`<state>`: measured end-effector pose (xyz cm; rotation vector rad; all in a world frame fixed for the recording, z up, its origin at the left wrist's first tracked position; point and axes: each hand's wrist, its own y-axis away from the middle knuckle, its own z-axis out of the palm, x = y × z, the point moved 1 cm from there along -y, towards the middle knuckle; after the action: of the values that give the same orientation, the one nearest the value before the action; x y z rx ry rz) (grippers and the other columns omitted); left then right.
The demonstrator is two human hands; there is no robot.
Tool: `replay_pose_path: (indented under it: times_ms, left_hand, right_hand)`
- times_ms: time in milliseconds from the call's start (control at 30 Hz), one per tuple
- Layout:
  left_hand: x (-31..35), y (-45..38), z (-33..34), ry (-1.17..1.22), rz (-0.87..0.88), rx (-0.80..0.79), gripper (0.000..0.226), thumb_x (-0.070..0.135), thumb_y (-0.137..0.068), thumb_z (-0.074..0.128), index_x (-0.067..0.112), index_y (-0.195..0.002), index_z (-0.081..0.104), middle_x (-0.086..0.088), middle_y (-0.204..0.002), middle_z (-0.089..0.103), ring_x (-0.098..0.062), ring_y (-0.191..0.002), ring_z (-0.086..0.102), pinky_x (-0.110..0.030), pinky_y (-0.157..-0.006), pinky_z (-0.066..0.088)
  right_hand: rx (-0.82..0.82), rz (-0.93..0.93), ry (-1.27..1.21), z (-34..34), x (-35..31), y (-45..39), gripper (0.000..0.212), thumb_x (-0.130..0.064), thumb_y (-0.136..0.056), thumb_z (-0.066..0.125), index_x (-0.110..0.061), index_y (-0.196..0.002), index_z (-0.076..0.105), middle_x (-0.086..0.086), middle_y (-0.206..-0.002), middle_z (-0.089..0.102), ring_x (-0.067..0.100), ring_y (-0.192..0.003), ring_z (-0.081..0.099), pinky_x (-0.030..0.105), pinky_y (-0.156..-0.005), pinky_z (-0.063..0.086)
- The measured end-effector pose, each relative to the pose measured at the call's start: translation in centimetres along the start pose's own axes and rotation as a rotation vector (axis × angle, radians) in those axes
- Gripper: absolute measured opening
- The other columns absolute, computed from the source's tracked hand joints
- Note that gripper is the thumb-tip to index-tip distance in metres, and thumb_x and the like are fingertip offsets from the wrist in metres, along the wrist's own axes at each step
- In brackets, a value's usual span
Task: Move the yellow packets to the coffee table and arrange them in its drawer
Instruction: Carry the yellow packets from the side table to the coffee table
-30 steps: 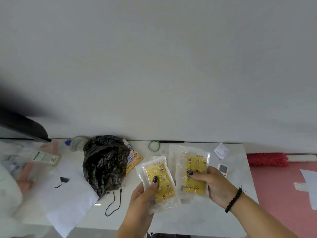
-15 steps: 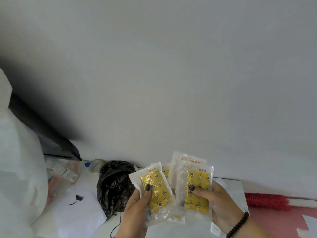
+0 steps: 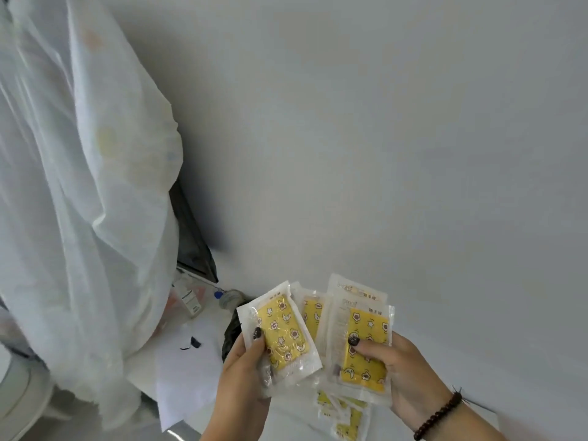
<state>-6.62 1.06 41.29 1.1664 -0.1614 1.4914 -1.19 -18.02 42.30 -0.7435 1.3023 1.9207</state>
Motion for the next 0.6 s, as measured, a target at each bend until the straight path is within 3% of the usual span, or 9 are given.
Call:
replay_pose_path:
  times_ms: [100, 233, 400, 533, 600]
  left_hand:
    - [0.6, 1.0, -1.2, 0.031, -0.019, 0.008, 0.025, 0.015, -0.095, 0.052, 0.011, -0.116, 0.064, -0.016, -0.104, 0.074, -0.038, -0.099, 0.068, -0.047, -0.077, 0.054]
    - [1.9, 2.8, -3.2, -0.03, 0.024, -0.037, 0.051, 0.003, -0.068, 0.076, 0.005, -0.117, 0.063, -0.022, -0.108, 0.071, -0.044, -0.102, 0.066, -0.054, -0.086, 0.053]
    - [4.8, 4.6, -8.5, -0.059, 0.115, 0.049, 0.051, 0.0, -0.063, 0.07, 0.002, -0.113, 0.062, -0.022, -0.1, 0.073, -0.041, -0.092, 0.069, -0.051, -0.084, 0.054]
    - [7.9, 6.8, -14.7, -0.034, 0.161, 0.124, 0.058, -0.001, -0.061, 0.072, 0.002, -0.117, 0.06, -0.023, -0.103, 0.072, -0.044, -0.099, 0.067, -0.058, -0.093, 0.049]
    - [9.5, 8.0, -18.0, -0.041, 0.198, 0.152, 0.058, 0.004, -0.062, 0.074, 0.004, -0.119, 0.06, -0.02, -0.106, 0.072, -0.042, -0.1, 0.068, -0.055, -0.092, 0.05]
  right_hand:
    - [-0.072, 0.015, 0.03, 1.6, 0.2, 0.5, 0.03, 0.008, -0.079, 0.062, 0.003, -0.109, 0.063, 0.025, -0.102, 0.07, 0.046, -0.098, 0.065, 0.058, -0.087, 0.051]
    - [-0.146, 0.024, 0.099, 4.4, 1.3, 0.8, 0.031, 0.009, -0.081, 0.061, 0.001, -0.111, 0.061, 0.025, -0.103, 0.07, 0.048, -0.096, 0.064, 0.059, -0.086, 0.051]
    - [-0.205, 0.022, 0.175, 9.8, 4.1, 1.0, 0.031, 0.009, -0.083, 0.061, -0.002, -0.111, 0.061, 0.019, -0.1, 0.072, 0.042, -0.093, 0.068, 0.055, -0.082, 0.054]
    - [-0.273, -0.018, 0.269, 16.2, 7.4, 1.9, 0.031, 0.007, -0.085, 0.061, -0.011, -0.111, 0.06, 0.013, -0.099, 0.074, 0.037, -0.092, 0.07, 0.053, -0.08, 0.056]
    - [-0.298, -0.078, 0.353, 19.9, 9.4, 2.6, 0.033, 0.003, -0.085, 0.063, -0.015, -0.113, 0.059, 0.007, -0.1, 0.074, 0.029, -0.093, 0.07, 0.049, -0.082, 0.057]
